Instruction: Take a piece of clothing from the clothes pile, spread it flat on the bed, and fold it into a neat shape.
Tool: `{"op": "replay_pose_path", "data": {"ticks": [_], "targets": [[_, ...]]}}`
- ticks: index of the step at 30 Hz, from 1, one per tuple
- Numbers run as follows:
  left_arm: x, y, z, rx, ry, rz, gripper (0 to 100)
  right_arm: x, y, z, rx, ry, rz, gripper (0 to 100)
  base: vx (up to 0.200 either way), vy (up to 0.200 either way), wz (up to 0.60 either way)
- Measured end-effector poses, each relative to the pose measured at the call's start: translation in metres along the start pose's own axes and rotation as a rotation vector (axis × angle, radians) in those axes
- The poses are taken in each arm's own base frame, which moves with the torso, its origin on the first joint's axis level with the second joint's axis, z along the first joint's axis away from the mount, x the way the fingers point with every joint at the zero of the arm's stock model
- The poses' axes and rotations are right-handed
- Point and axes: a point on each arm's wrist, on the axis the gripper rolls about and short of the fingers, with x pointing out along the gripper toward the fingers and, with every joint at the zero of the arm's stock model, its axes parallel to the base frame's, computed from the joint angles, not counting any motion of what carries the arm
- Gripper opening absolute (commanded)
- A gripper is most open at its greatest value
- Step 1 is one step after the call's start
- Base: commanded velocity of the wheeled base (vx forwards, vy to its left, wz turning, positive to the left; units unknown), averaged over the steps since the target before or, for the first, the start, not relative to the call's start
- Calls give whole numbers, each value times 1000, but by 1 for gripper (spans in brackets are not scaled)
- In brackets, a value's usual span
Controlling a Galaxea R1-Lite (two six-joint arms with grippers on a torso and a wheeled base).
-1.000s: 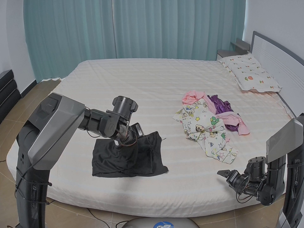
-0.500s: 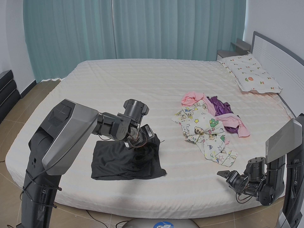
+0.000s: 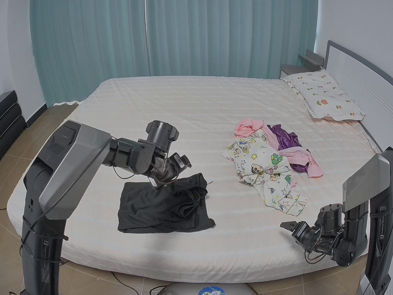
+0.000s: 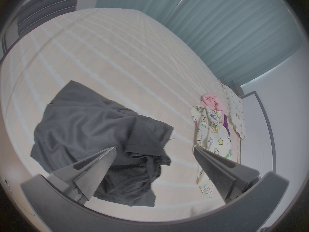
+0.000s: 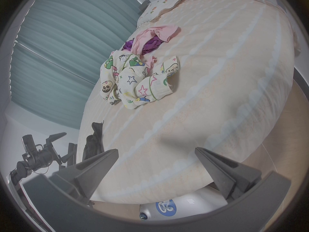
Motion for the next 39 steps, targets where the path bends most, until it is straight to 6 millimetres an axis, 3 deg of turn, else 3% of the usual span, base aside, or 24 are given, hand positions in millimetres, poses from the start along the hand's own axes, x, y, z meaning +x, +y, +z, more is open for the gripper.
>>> {"op": "replay_pose_path", "data": {"ticks": [4,14,22,31,39], "targets": [[-9,24,12,-83,41,19,100,0,1,-1,-2,2,2,100,0,0,0],[-37,81,40,-227,93,-36,100,0,1,-2,-2,6,3,100,0,200,0],[-43,123,40,-277,70,-82,100,4,12,-2,-27,-8,50,100,0,200,0],[-46,146,39,-316,77,-92,100,7,37,-10,-108,-15,148,100,0,200,0],[-48,157,46,-342,75,-93,100,24,62,-22,-250,-10,162,100,0,200,0]]}}
